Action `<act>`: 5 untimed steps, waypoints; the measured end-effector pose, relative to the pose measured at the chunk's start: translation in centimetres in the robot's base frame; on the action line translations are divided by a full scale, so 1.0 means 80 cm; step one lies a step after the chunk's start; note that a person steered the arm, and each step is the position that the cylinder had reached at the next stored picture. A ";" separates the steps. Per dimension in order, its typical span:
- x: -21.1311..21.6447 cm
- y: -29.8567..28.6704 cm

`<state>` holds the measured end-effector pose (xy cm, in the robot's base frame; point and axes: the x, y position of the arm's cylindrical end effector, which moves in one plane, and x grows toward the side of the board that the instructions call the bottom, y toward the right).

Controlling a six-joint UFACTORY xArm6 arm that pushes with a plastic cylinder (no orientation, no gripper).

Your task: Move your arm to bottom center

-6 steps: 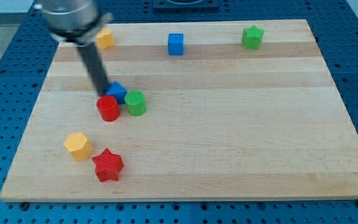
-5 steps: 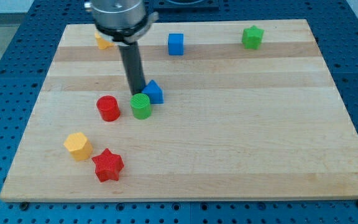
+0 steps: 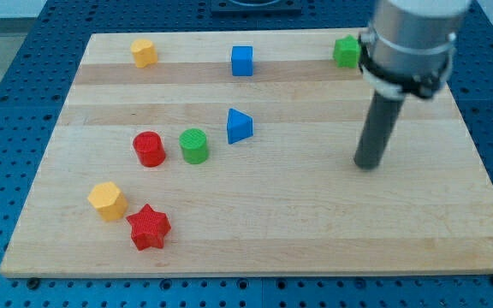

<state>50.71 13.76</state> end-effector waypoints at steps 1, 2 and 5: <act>0.090 -0.079; 0.132 -0.178; 0.133 -0.217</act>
